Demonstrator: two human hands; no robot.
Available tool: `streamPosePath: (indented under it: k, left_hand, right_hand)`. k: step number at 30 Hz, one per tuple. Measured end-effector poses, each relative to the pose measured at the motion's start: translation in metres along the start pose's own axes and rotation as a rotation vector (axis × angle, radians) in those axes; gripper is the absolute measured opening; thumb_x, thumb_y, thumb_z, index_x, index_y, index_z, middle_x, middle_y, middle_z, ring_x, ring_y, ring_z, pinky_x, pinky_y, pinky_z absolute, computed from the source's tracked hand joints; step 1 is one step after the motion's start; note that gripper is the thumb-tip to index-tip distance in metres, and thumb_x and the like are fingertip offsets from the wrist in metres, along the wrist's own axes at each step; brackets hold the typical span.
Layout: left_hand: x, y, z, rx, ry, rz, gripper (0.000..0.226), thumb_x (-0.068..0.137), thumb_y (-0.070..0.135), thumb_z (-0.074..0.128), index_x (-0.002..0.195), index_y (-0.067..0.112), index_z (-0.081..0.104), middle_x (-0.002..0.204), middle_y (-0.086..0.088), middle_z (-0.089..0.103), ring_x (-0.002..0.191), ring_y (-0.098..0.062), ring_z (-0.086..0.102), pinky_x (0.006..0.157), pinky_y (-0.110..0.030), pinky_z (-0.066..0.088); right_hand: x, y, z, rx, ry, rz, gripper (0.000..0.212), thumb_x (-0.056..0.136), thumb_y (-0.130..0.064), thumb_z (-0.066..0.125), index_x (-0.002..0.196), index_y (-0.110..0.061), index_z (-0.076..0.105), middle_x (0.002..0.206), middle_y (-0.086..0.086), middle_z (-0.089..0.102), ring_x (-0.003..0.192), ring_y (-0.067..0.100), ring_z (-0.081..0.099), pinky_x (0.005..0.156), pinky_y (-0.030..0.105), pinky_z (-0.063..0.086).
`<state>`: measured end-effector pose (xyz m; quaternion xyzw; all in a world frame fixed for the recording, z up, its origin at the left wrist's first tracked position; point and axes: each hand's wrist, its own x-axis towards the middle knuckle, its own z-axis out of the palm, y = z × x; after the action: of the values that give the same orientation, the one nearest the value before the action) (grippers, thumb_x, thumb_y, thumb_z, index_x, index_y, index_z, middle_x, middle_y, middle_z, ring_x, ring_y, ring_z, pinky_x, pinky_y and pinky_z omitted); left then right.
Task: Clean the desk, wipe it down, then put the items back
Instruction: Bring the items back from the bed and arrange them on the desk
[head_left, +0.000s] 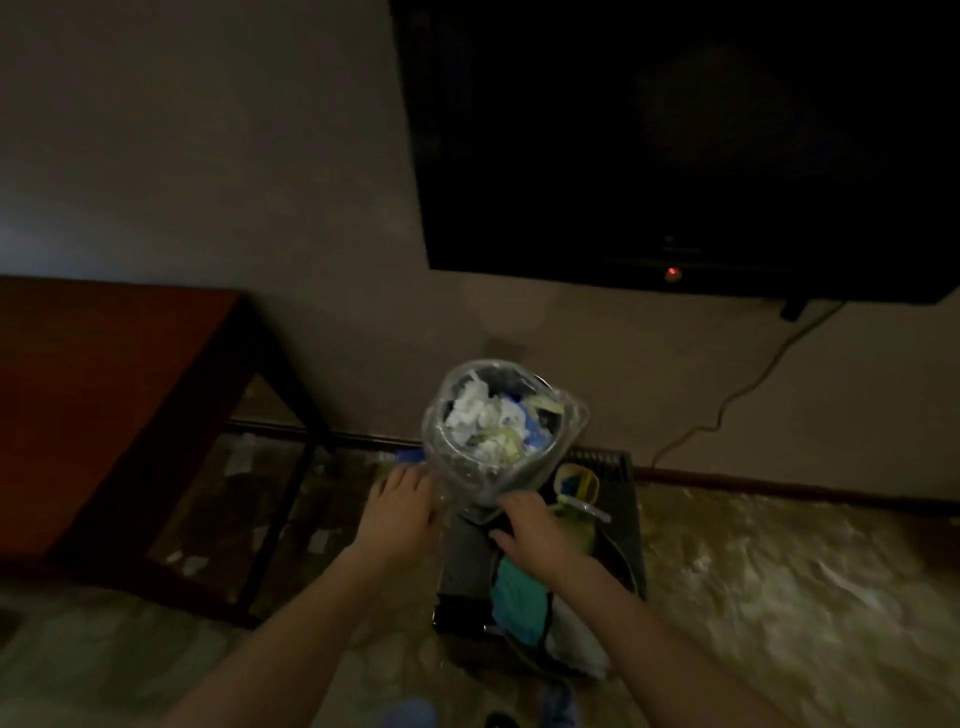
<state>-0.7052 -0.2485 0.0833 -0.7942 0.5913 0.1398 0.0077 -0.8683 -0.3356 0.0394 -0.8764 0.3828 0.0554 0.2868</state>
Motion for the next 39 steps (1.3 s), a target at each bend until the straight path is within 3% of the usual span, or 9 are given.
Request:
streamPosePath:
  k: [5, 10, 18, 27, 29, 31, 34, 37, 39]
  left_hand:
    - [-0.066, -0.067, -0.032, -0.003, 0.142, -0.166, 0.049, 0.096, 0.033, 0.038, 0.142, 0.021, 0.032, 0.149, 0.001, 0.029, 0.142, -0.018, 0.016, 0.114, -0.035, 0.017]
    - [-0.171, -0.154, -0.046, -0.02, 0.239, -0.346, 0.05, 0.097, 0.032, 0.037, 0.144, 0.019, 0.031, 0.151, 0.001, 0.028, 0.142, -0.019, 0.015, 0.115, -0.037, 0.016]
    - [-0.376, -0.264, -0.026, 0.001, 0.369, -0.755, 0.052, 0.094, 0.034, 0.041, 0.142, 0.016, 0.034, 0.148, -0.003, 0.032, 0.14, -0.02, 0.02, 0.111, -0.033, 0.021]
    - [-0.591, -0.315, 0.039, -0.103, 0.372, -1.231, 0.064, 0.084, 0.041, 0.027, 0.14, 0.012, 0.036, 0.148, -0.007, 0.031, 0.139, -0.021, 0.024, 0.11, -0.031, 0.022]
    - [-0.624, -0.316, 0.05, -0.161, 0.36, -1.343, 0.058, 0.089, 0.037, 0.032, 0.139, 0.008, 0.038, 0.147, -0.01, 0.033, 0.138, -0.023, 0.027, 0.11, -0.034, 0.023]
    - [-0.653, -0.32, 0.066, -0.18, 0.369, -1.439, 0.052, 0.086, 0.034, 0.035, 0.126, 0.005, 0.052, 0.134, -0.013, 0.048, 0.126, -0.027, 0.043, 0.102, -0.037, 0.035]
    - [-0.7, -0.33, 0.094, -0.29, 0.352, -1.617, 0.054, 0.068, 0.035, 0.028, 0.089, 0.007, 0.069, 0.095, -0.014, 0.066, 0.091, -0.031, 0.064, 0.074, -0.039, 0.052]
    - [-0.738, -0.337, 0.096, -0.308, 0.394, -1.714, 0.058, 0.078, 0.035, 0.029, 0.111, 0.003, 0.064, 0.117, -0.016, 0.059, 0.113, -0.035, 0.055, 0.092, -0.049, 0.043]
    - [-0.761, -0.343, 0.093, -0.313, 0.38, -1.806, 0.059, 0.083, 0.037, 0.03, 0.126, 0.006, 0.056, 0.132, -0.013, 0.05, 0.127, -0.032, 0.045, 0.102, -0.047, 0.035]
  right_hand:
    - [0.019, -0.096, -0.019, -0.145, 0.019, -0.221, 0.043, 0.094, -0.024, 0.051, 0.134, -0.008, 0.044, 0.135, 0.013, 0.045, 0.125, 0.027, 0.04, 0.102, 0.033, 0.031]
    - [0.016, -0.225, 0.008, -0.174, -0.02, -0.436, 0.047, 0.095, -0.03, 0.052, 0.138, -0.014, 0.041, 0.139, 0.007, 0.043, 0.129, 0.023, 0.036, 0.105, 0.035, 0.034]
    - [-0.041, -0.429, 0.116, -0.292, -0.162, -0.752, 0.051, 0.096, -0.034, 0.052, 0.142, -0.019, 0.036, 0.145, 0.002, 0.037, 0.135, 0.021, 0.03, 0.11, 0.038, 0.033]
    - [-0.135, -0.597, 0.251, -0.438, -0.346, -1.176, 0.054, 0.096, -0.034, 0.051, 0.143, -0.015, 0.034, 0.146, 0.004, 0.037, 0.136, 0.023, 0.029, 0.109, 0.032, 0.027]
    - [-0.15, -0.626, 0.281, -0.49, -0.389, -1.26, 0.054, 0.095, -0.035, 0.051, 0.142, -0.014, 0.036, 0.144, 0.005, 0.039, 0.134, 0.023, 0.031, 0.108, 0.031, 0.027]
    - [-0.163, -0.653, 0.31, -0.536, -0.422, -1.333, 0.053, 0.095, -0.035, 0.051, 0.141, -0.015, 0.036, 0.143, 0.004, 0.041, 0.132, 0.023, 0.034, 0.105, 0.03, 0.029]
    - [-0.181, -0.695, 0.354, -0.604, -0.488, -1.459, 0.051, 0.095, -0.033, 0.052, 0.139, -0.014, 0.038, 0.142, 0.006, 0.042, 0.13, 0.024, 0.037, 0.104, 0.031, 0.029]
    - [-0.198, -0.74, 0.399, -0.669, -0.569, -1.586, 0.048, 0.094, -0.031, 0.051, 0.136, -0.009, 0.041, 0.14, 0.012, 0.045, 0.13, 0.027, 0.039, 0.105, 0.031, 0.026]
    - [-0.209, -0.775, 0.422, -0.699, -0.611, -1.671, 0.047, 0.095, -0.029, 0.049, 0.136, -0.008, 0.041, 0.141, 0.013, 0.043, 0.13, 0.025, 0.039, 0.105, 0.028, 0.025]
